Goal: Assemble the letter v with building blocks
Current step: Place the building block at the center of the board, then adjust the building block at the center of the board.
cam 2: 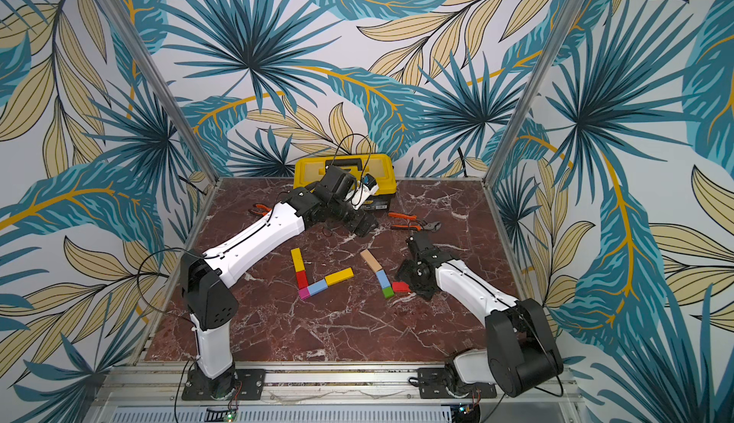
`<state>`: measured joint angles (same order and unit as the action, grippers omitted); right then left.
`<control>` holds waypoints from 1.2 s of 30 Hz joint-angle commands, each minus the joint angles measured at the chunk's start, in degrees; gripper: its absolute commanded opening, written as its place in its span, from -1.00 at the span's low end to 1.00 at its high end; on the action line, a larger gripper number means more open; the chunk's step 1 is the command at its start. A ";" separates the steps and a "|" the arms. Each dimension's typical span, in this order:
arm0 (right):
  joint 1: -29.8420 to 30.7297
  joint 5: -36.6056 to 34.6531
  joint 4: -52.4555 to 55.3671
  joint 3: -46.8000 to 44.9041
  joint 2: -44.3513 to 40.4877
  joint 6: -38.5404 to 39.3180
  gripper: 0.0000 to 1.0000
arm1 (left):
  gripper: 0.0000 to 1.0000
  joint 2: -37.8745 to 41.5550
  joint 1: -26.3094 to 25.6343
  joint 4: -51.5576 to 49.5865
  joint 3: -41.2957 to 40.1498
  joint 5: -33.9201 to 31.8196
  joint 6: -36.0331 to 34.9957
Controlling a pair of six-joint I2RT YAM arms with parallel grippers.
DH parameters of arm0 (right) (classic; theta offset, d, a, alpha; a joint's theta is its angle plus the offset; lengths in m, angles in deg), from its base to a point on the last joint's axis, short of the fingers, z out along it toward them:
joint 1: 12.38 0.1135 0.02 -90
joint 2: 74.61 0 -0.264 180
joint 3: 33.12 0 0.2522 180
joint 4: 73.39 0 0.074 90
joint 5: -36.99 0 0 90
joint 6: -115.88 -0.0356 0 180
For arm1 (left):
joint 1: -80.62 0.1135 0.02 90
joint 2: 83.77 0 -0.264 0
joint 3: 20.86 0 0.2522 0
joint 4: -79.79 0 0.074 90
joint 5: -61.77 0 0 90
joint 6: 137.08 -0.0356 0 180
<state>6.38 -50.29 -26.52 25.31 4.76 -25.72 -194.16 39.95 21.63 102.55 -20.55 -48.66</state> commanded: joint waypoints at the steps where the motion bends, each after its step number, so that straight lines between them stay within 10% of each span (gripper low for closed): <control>1: 1.00 1.53 -4.47 -1.45 2.17 -4.29 0.60 | 0.89 3.92 0.18 0.46 -0.52 -1.07 -0.69; 36: 2.07 -3.26 1.56 4.37 0.19 0.16 0.66 | 0.89 4.57 0.94 0.48 -0.93 -1.22 -1.09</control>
<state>8.24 -51.28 -29.98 28.32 7.89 -27.79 -191.25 40.54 21.63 102.40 -21.82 -49.19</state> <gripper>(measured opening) 0.826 0.945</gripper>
